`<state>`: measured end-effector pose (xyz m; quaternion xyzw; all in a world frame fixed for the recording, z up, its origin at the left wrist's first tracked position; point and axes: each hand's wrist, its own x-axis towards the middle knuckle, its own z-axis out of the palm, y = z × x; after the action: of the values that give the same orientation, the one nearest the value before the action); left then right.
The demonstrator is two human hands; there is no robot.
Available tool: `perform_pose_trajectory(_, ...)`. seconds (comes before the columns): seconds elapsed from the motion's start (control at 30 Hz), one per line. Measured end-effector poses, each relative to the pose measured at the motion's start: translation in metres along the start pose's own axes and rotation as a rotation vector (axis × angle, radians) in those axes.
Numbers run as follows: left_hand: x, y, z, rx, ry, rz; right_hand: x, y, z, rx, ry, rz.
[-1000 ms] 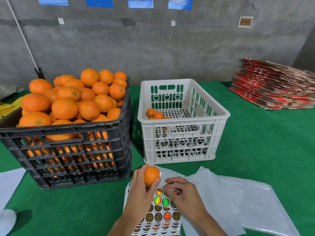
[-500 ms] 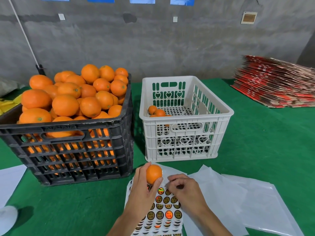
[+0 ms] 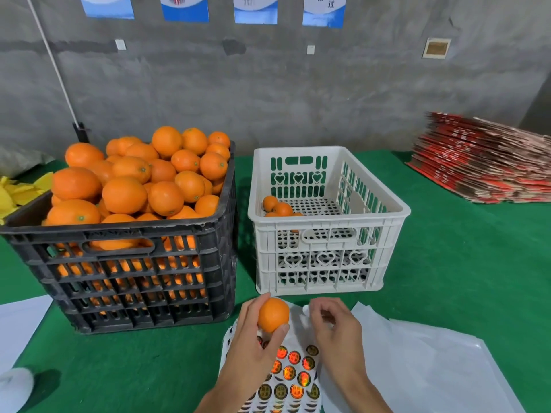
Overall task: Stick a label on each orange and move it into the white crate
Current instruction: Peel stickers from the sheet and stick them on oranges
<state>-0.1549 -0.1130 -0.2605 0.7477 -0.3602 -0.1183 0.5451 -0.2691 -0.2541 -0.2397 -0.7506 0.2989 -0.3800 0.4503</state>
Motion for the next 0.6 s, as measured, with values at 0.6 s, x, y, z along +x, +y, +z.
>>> perform_pose_trajectory(0.6, 0.083, 0.142, -0.047, 0.191, 0.345, 0.511, 0.061, -0.159, 0.019, 0.097, 0.04, -0.184)
